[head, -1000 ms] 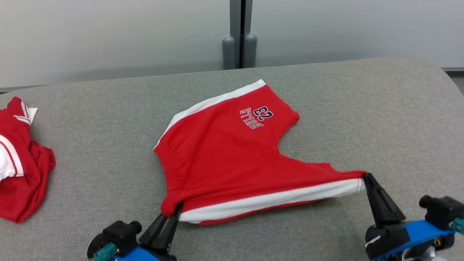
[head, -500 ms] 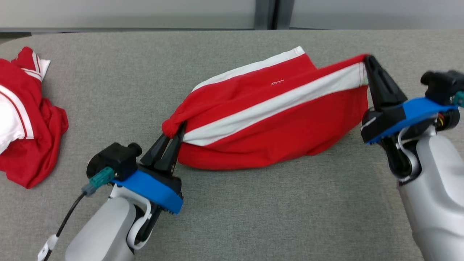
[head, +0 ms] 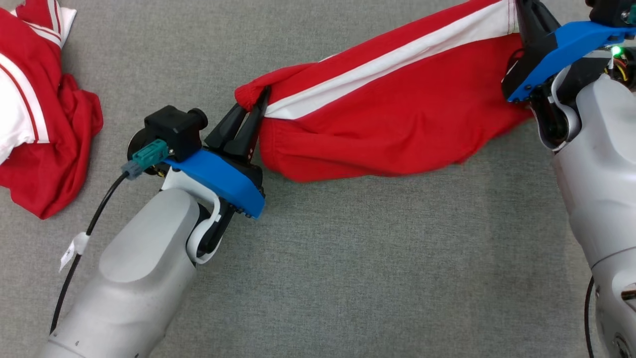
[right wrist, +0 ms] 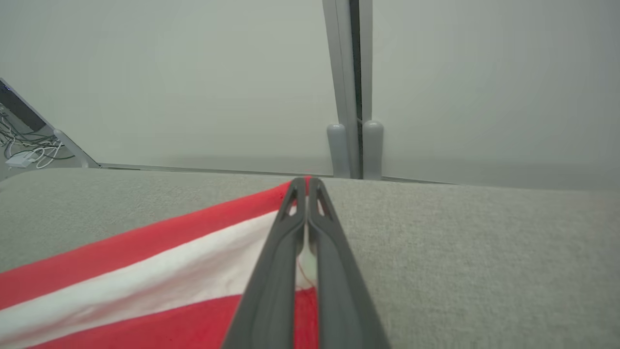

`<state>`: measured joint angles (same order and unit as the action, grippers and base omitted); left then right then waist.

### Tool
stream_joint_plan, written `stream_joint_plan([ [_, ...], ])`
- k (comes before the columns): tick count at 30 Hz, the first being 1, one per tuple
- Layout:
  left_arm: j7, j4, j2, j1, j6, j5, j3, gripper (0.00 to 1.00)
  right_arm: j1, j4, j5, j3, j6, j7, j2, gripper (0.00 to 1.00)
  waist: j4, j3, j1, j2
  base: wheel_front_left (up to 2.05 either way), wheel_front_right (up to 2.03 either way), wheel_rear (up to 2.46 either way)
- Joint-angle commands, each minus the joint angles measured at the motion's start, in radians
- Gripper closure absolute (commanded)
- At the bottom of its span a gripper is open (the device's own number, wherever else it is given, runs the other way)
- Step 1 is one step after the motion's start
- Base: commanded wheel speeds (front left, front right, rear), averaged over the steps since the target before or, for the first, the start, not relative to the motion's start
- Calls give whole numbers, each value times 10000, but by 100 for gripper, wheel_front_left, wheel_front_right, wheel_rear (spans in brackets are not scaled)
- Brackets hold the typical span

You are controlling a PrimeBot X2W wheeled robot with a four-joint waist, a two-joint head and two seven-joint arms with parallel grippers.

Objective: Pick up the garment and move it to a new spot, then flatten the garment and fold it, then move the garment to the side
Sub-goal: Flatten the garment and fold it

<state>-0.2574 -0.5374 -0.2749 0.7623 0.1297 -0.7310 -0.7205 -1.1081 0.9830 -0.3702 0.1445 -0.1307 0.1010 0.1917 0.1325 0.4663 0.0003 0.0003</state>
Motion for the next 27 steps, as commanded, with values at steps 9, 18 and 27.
stream_joint_plan([
  [9,-83,-558,183,408,11,389,-351,0,-624,1937,234,247,-1,790,-206,0,85,-71,-3,-3,0,0,0],
  [18,-87,-96,106,-1088,-98,1547,742,0,236,2384,-21,893,-2,1124,103,0,36,-892,-3,-3,0,0,0],
  [27,-84,1994,-46,-3652,-1053,2936,3451,0,1309,2488,-631,1448,-2,1050,647,0,337,-1335,-3,-3,0,0,0],
])
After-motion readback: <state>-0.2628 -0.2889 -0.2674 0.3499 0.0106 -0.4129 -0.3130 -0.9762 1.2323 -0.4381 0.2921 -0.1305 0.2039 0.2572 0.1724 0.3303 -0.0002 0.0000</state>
